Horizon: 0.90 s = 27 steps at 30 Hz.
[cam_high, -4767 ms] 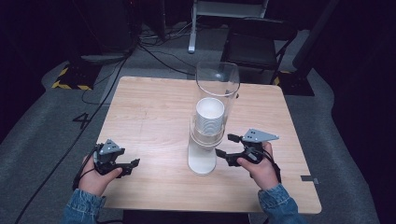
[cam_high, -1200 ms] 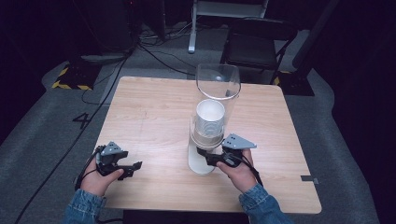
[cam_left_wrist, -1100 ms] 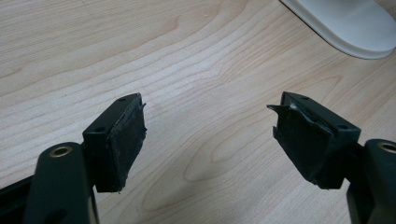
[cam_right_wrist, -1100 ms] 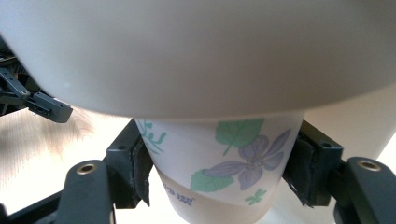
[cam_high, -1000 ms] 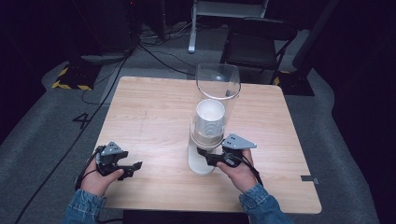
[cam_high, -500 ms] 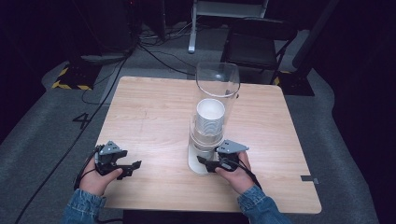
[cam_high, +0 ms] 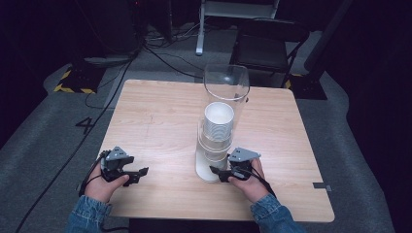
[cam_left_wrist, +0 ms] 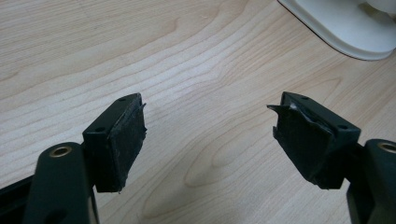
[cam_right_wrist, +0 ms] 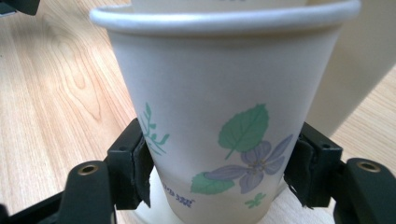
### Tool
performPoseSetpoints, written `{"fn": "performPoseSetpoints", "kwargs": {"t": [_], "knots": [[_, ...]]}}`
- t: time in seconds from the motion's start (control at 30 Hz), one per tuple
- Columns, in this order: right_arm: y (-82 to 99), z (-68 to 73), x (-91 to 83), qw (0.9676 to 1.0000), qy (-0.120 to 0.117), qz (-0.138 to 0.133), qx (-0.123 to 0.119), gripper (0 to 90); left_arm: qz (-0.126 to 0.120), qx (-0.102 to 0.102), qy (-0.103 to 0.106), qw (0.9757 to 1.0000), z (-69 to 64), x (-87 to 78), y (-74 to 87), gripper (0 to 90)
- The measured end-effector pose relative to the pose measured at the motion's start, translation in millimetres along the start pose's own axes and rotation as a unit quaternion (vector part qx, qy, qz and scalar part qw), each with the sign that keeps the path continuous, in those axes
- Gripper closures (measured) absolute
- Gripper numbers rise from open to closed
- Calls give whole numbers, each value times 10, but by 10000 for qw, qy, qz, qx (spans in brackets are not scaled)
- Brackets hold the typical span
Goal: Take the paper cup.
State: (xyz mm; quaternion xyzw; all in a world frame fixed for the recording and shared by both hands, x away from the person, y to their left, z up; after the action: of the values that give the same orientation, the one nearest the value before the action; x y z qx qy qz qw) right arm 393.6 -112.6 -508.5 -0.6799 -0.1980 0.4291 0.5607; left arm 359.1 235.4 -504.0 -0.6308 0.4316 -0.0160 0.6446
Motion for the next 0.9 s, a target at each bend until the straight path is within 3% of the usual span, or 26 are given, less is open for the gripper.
{"fn": "performPoseSetpoints", "kwargs": {"t": [0.33, 0.53, 0.9], "knots": [[69, -52, -141, 9999, 47, 124, -56, 331, 15, 44, 105, 9999, -35, 122, -69, 244], [113, -176, -324, 9995, 275, 137, 8, 330, 63, 68, 181, 9998, -46, 196, -92, 243], [12, -382, -618, 9969, 658, -338, 282, 330, 117, 101, 253, 9996, -79, 298, -131, 241]]}}
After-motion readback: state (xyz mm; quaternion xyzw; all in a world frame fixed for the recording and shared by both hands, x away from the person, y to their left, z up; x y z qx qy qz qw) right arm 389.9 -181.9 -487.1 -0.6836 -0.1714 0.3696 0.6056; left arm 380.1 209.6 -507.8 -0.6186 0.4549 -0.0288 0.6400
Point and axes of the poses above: each handheld gripper's, and its own axes: x roughly forward along the jaws, y roughly out of its underside, z roughly to its left, the point moved 5 cm from there along x, roughly forward along the jaws, and after that the axes turned 11 degrees about -z, right-handed, at the moved point
